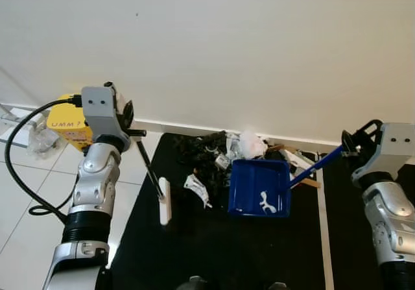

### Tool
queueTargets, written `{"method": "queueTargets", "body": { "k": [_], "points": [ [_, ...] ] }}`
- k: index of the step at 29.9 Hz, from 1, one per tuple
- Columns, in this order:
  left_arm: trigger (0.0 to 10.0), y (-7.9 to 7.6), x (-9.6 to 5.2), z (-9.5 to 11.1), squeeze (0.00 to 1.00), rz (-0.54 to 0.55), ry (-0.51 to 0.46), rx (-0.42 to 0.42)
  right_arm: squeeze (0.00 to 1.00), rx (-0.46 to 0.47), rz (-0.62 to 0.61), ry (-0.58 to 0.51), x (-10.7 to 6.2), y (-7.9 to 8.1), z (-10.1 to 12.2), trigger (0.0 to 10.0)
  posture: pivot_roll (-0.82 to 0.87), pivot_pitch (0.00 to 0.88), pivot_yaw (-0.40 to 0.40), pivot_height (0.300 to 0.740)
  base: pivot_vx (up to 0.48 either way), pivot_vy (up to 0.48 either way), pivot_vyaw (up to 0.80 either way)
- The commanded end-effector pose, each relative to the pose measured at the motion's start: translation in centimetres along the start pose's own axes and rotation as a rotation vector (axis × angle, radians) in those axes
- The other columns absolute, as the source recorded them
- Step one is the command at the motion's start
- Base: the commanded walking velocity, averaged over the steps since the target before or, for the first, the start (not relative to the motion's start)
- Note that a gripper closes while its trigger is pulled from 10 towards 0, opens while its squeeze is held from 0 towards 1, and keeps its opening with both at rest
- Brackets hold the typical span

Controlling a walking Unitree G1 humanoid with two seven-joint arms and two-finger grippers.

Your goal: Sweep floor

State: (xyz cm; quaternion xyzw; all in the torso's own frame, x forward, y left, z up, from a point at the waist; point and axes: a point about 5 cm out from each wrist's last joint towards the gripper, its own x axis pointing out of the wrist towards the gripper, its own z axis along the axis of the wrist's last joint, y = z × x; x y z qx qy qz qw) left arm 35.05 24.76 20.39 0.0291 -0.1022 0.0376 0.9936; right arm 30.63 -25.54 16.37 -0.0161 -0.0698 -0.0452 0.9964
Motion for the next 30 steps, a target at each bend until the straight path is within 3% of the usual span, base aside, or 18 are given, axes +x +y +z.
{"method": "queueTargets", "body": {
  "k": [1, 4, 10, 17, 30],
  "points": [
    [10.0, 1.2, -0.3, 0.6, 0.0, 0.03, -0.013, 0.039, 0.0, -0.008, -0.014, -0.006, -0.6, -1.0, 0.4, 10.0, -0.01, 0.125, 0.082, 0.74, 0.0, 0.0, 0.0],
    [10.0, 1.3, -0.5, 0.7, 0.0, 0.029, -0.005, 0.039, 0.0, 0.002, -0.018, -0.002, -0.9, -1.3, 0.5, 10.0, -0.02, 0.126, 0.085, 0.74, 0.0, 0.0, 0.0],
    [10.0, -0.1, -1.4, 0.7, 0.0, -0.015, 0.015, 0.053, 0.0, 0.218, -0.116, -0.028, -1.5, -1.3, 0.2, 10.0, -0.03, 0.123, 0.089, 0.74, 0.0, 0.0, 0.0],
    [10.0, -1.0, -2.2, 0.0, 0.0, -0.044, 0.041, 0.058, 0.0, 0.199, -0.028, -0.01, -1.4, 1.8, -0.4, 10.0, -0.02, 0.126, 0.092, 0.74, 0.0, 0.0, 0.0],
    [10.0, -1.6, -2.5, -0.4, 0.0, -0.046, 0.071, 0.062, 0.0, 0.208, 0.0, -0.025, -0.7, 2.7, 0.0, 10.0, -0.02, 0.12, 0.088, 0.74, 0.0, 0.0, 0.0]
  ]
}}
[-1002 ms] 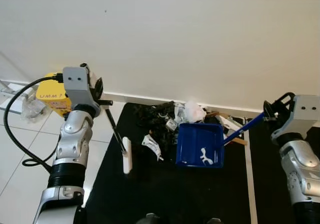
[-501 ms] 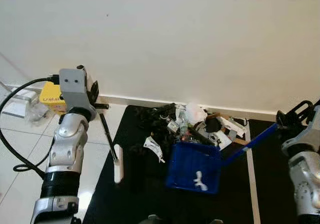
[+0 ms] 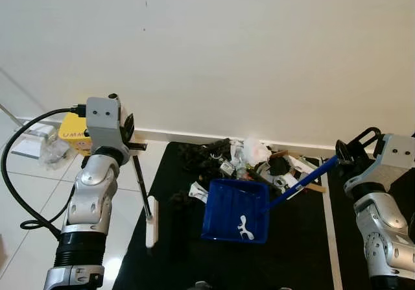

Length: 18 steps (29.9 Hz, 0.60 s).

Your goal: Sweep floor

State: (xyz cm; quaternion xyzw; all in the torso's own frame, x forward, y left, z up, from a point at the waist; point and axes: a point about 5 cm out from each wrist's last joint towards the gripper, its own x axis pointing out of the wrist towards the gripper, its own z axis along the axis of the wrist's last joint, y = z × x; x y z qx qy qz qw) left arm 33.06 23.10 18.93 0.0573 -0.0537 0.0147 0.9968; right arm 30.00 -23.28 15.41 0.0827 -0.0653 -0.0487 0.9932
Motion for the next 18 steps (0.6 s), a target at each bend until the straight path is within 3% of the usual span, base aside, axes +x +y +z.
{"method": "queueTargets", "body": {
  "k": [1, 14, 18],
  "points": [
    [10.0, 0.0, -0.23, 0.42, 0.0, 0.011, -0.02, 0.006, 0.0, 0.013, 0.023, -0.037, 0.2, 0.57, 0.6, 10.0, -0.02, 0.119, 0.087, 0.74, 0.0, 0.0, 0.0],
    [10.0, -0.16, -0.15, 0.32, 0.0, 0.015, -0.013, 0.015, 0.0, 0.013, 0.018, -0.013, 0.03, 0.46, -0.1, 10.0, -0.02, 0.119, 0.088, 0.74, 0.0, 0.0, 0.0],
    [10.0, -0.38, -0.09, 0.28, 0.0, 0.006, -0.013, 0.014, 0.0, 0.026, 0.015, -0.012, -0.04, 0.46, -0.17, 10.0, -0.02, 0.121, 0.089, 0.74, 0.0, -0.428, 0.0]
  ]
}}
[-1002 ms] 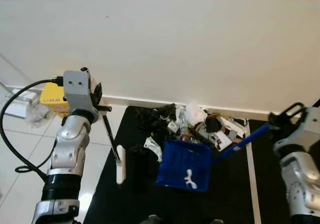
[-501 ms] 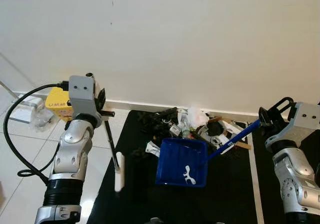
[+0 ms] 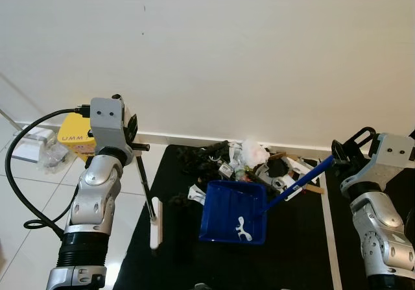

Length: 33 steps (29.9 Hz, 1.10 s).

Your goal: Sweep floor

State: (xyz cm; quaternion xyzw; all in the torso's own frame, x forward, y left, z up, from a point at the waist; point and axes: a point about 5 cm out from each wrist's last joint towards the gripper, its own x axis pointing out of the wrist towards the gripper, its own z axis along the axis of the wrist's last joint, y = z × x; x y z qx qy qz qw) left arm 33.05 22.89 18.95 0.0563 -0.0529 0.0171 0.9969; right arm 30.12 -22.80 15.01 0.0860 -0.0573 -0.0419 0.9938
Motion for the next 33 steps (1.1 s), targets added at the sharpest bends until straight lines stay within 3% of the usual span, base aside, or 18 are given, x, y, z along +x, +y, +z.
{"method": "queueTargets", "body": {
  "k": [1, 10, 18, 33],
  "points": [
    [10.0, -0.26, -0.04, 0.17, 0.0, -0.002, -0.011, 0.018, 0.0, 0.029, 0.004, -0.036, -0.09, 0.04, 0.45, 10.0, -0.02, 0.122, 0.089, 0.74, 0.0, -0.458, 0.0],
    [10.0, -0.26, -0.01, 0.1, 0.0, 0.002, -0.007, 0.017, 0.0, 0.076, -0.009, -0.066, 0.01, -0.28, 1.02, 10.0, -0.02, 0.124, 0.09, 0.74, 0.0, -0.447, 0.0],
    [10.0, -0.05, -0.1, -0.19, 0.0, 0.015, 0.007, 0.019, 0.0, 0.075, -0.004, -0.061, -0.04, -0.21, 0.9, 10.0, -0.02, 0.125, 0.09, 0.74, 0.261, -0.385, 0.0],
    [10.0, 0.22, -0.13, -0.55, 0.0, 0.031, 0.028, 0.025, 0.0, 0.074, 0.007, -0.055, -0.08, -0.13, 0.78, 10.0, -0.02, 0.127, 0.089, 0.74, 0.0, 0.0, 0.0]
  ]
}}
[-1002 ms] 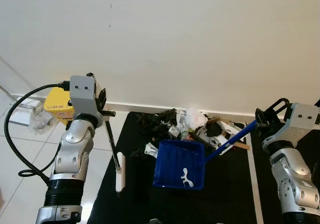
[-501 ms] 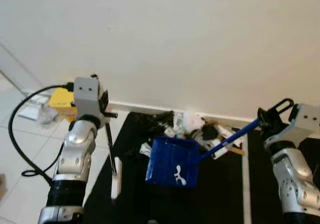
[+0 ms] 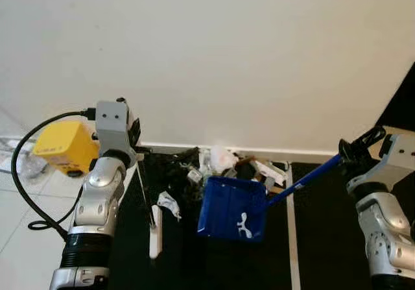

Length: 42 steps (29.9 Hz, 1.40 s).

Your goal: Sweep floor

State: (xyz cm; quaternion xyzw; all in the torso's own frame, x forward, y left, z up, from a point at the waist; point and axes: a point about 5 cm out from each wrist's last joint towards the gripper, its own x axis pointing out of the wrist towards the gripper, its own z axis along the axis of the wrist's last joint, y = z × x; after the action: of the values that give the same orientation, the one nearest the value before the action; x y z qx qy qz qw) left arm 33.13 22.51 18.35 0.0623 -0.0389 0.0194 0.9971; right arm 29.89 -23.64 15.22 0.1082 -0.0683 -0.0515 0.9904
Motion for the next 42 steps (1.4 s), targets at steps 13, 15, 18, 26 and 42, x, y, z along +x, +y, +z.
{"method": "queueTargets", "body": {
  "k": [13, 15, 18, 26, 42],
  "points": [
    [10.0, 0.5, -0.1, -0.3, 0.0, 0.027, -0.006, -0.015, 0.0, -0.124, 0.073, -0.032, 0.0, 1.2, 0.2, 10.0, -0.02, 0.138, 0.085, 0.74, 0.0, 0.0, 0.0],
    [10.0, 0.1, -0.1, -0.5, 0.0, 0.017, -0.009, -0.05, 0.0, -0.209, 0.061, -0.024, 0.2, 1.2, 0.0, 10.0, -0.02, 0.142, 0.084, 0.74, 0.0, 0.0, 0.0],
    [10.0, -0.3, 0.2, -1.0, 0.0, 0.005, -0.006, -0.064, 0.0, -0.296, 0.061, 0.012, 0.5, 1.4, -0.8, 10.0, -0.02, 0.155, 0.084, 0.74, 0.0, 0.0, 0.0],
    [10.0, -0.1, 1.0, -1.5, 0.0, 0.002, 0.002, -0.049, 0.0, -0.246, 0.029, 0.039, 1.0, 1.7, -2.0, 10.0, -0.03, 0.181, 0.085, 0.74, 0.0, 0.0, 0.0],
    [10.0, -3.7, -0.1, 1.7, 0.0, -0.114, -0.04, -0.212, 0.0, -0.166, 0.074, -0.109, 2.2, 3.7, 0.8, 10.0, -0.01, 0.144, 0.066, 0.74, 0.0, 0.0, 0.0]
  ]
}}
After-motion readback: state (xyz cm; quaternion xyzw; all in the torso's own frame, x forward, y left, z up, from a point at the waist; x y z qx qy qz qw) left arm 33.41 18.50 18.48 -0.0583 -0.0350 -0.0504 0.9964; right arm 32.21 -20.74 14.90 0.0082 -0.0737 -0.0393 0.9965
